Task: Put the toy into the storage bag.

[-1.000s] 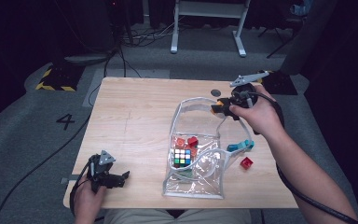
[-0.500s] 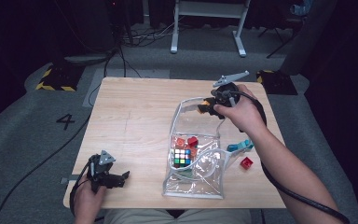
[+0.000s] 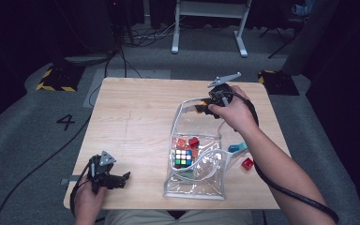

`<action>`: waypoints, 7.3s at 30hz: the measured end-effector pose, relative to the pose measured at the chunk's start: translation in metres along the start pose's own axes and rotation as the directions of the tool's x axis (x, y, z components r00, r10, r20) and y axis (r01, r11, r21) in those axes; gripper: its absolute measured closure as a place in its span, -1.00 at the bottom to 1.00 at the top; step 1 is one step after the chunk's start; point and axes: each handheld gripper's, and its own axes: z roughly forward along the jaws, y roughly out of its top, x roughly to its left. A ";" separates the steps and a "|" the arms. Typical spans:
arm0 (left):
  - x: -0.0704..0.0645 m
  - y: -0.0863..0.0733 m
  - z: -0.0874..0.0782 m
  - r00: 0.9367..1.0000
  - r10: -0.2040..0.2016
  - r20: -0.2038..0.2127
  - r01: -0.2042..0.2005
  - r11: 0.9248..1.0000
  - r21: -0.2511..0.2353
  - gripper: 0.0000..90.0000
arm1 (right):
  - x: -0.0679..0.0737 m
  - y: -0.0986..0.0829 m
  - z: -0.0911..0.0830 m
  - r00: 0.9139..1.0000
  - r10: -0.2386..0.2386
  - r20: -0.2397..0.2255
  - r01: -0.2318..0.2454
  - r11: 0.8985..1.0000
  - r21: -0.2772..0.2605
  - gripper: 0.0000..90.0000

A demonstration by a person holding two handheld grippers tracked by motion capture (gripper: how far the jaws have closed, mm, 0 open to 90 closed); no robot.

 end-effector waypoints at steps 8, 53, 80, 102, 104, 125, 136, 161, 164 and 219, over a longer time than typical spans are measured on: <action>0.000 0.000 0.000 1.000 -0.001 -0.002 0.001 1.000 0.000 -1.00 | 0.002 0.000 0.011 1.000 0.002 0.005 -0.002 1.000 0.014 0.31; 0.000 0.000 0.000 1.000 -0.002 0.000 0.002 1.000 -0.001 -1.00 | 0.020 -0.035 0.072 0.995 -0.094 -0.036 0.100 0.933 0.345 0.31; 0.000 0.000 0.000 1.000 -0.002 0.001 0.002 1.000 -0.002 -1.00 | 0.027 -0.026 0.045 0.992 -0.113 -0.050 0.121 0.970 0.210 -0.13; 0.000 0.001 0.001 1.000 -0.003 0.007 0.003 1.000 -0.002 -1.00 | -0.007 -0.024 -0.063 1.000 -0.001 0.011 0.001 1.000 0.007 -0.15; 0.000 0.001 0.001 1.000 -0.003 0.006 0.003 1.000 -0.003 -1.00 | -0.013 -0.028 -0.070 1.000 0.007 0.026 -0.007 1.000 0.001 -0.15; 0.000 0.001 0.001 1.000 -0.002 0.006 0.002 1.000 -0.002 -1.00 | -0.081 -0.079 -0.116 0.971 0.185 0.153 -0.180 0.983 -0.046 -0.14; 0.000 0.001 0.001 1.000 0.000 0.007 0.000 1.000 -0.001 -1.00 | -0.103 -0.115 -0.094 0.948 0.259 0.184 -0.263 0.965 -0.005 -0.12; 0.000 0.001 0.001 1.000 0.002 0.006 -0.002 1.000 0.000 -1.00 | -0.108 -0.194 -0.025 0.927 0.322 0.193 -0.353 0.923 0.156 -0.08; 0.000 0.001 0.001 1.000 0.002 0.006 -0.002 1.000 0.000 -1.00 | -0.107 -0.199 -0.022 0.925 0.327 0.193 -0.359 0.918 0.167 -0.08; 0.000 0.001 0.001 1.000 0.002 0.007 -0.002 1.000 0.002 -1.00 | -0.094 -0.144 -0.106 0.951 0.266 0.157 -0.268 0.963 -0.011 0.31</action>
